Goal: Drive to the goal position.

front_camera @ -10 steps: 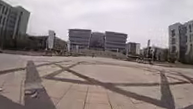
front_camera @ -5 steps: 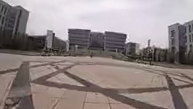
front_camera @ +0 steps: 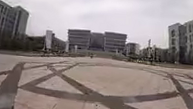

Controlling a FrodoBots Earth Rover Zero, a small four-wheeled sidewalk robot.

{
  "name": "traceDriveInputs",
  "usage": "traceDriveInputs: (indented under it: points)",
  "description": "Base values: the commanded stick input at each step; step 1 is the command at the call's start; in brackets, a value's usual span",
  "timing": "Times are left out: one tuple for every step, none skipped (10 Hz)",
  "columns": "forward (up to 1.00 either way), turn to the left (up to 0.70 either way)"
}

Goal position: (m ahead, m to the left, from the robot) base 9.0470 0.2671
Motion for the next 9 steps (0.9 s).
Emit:
traceDriveInputs:
  points:
    - [0.7,0.01]
    - [0.7,0.01]
    - [0.7,0.01]
    - [0.7,0.01]
    - [0.7,0.01]
    - [0.7,0.01]
    - [0.7,0.01]
    - [0.7,0.01]
    - [0.7,0.01]
